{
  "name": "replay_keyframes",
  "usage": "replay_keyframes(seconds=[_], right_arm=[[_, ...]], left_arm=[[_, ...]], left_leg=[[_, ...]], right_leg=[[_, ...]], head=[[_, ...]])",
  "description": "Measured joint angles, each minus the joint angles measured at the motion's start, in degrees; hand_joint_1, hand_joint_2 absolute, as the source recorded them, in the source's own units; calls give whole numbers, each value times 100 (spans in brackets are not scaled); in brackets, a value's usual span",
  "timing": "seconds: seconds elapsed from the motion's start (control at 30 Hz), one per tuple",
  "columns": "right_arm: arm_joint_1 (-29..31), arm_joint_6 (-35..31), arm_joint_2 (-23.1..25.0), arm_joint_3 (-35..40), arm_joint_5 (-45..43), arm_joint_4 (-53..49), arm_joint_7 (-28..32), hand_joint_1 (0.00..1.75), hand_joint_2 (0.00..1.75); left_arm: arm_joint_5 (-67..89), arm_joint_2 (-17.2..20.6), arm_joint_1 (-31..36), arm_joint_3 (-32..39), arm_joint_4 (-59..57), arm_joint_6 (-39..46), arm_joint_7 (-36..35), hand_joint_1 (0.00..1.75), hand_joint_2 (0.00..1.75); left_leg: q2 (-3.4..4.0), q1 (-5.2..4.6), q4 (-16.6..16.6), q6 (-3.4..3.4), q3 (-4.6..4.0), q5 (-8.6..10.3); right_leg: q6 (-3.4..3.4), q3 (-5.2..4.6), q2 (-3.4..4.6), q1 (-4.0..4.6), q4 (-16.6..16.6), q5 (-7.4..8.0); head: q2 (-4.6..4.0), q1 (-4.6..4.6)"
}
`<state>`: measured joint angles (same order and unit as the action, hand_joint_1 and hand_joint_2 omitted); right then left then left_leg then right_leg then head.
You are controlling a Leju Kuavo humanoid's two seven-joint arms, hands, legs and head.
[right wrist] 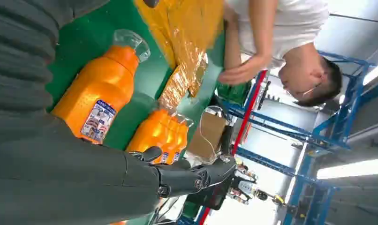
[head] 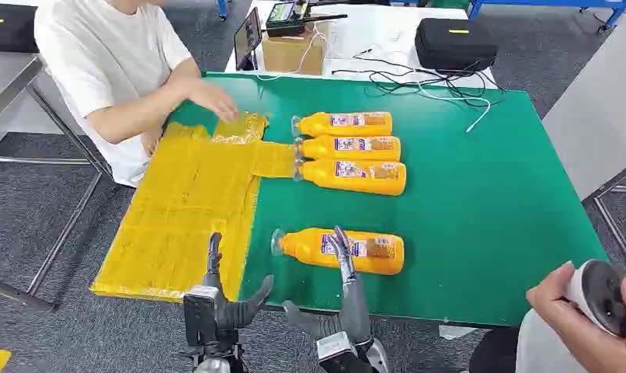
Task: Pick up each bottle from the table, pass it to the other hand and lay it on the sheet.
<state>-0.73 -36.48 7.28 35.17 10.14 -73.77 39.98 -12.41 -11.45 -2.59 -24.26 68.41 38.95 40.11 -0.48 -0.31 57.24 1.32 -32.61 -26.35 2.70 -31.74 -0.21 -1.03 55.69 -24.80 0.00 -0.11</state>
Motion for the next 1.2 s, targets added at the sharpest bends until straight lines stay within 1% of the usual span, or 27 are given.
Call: replay_keyframes(seconds=[0.37, 0.5, 0.63, 0.7, 0.8, 0.87, 1.1, 1.2], right_arm=[[18, -22, 0, 2, 146, 0, 0, 0, 175], [52, -219, -13, -7, 523, 0, -48, 0, 175], [317, -212, -179, -166, 1360, 229, -555, 0, 175], [438, -265, -308, -293, 1791, 438, -665, 0, 175], [485, -308, -448, -540, 2490, 656, -833, 0, 175], [531, -310, -533, -680, 2973, 818, -1150, 0, 175], [802, -310, -689, -892, 3480, 1156, -1714, 0, 175], [987, -313, -730, -946, 3955, 1390, -2168, 0, 175]], left_arm=[[66, 0, -9, 20, 50, 17, 0, 0, 175], [66, 0, -7, 20, 52, -9, 0, 0, 175], [66, 0, 44, 26, 46, -131, 0, 0, 175], [59, 0, 72, 35, 28, -201, 0, 0, 175], [48, 0, 66, 48, 0, -265, 0, 0, 175], [48, 0, 57, 55, -11, -267, 0, 0, 175], [57, 2, -23, 87, 35, -175, 0, 0, 175], [44, 4, -52, 100, 70, -114, 0, 0, 175]], left_leg=[[0, 0, 0, 0, 0, 0], [1, 0, 0, 0, 0, 0], [-1, -1, 1, 2, 1, 2], [-2, -2, 1, 6, 2, 4], [-1, -4, 3, 6, 1, 4], [-2, -4, 3, 6, 0, 4], [-1, -2, 2, 5, -1, 4], [0, -2, 2, 6, 0, 5]], right_leg=[[0, 0, 0, 0, 0, 0], [0, 0, 0, 0, 0, 0], [0, 1, -1, -1, -1, 1], [3, 4, -1, -2, -1, 3], [6, 5, 0, -3, -1, 5], [6, 4, -1, -3, -1, 5], [6, 2, 0, -1, 0, 5], [6, 3, 0, -1, 0, 5]], head=[[2, 0], [0, 0], [0, 0], [2, 2], [2, 0], [0, 0], [0, 0], [2, 0]])
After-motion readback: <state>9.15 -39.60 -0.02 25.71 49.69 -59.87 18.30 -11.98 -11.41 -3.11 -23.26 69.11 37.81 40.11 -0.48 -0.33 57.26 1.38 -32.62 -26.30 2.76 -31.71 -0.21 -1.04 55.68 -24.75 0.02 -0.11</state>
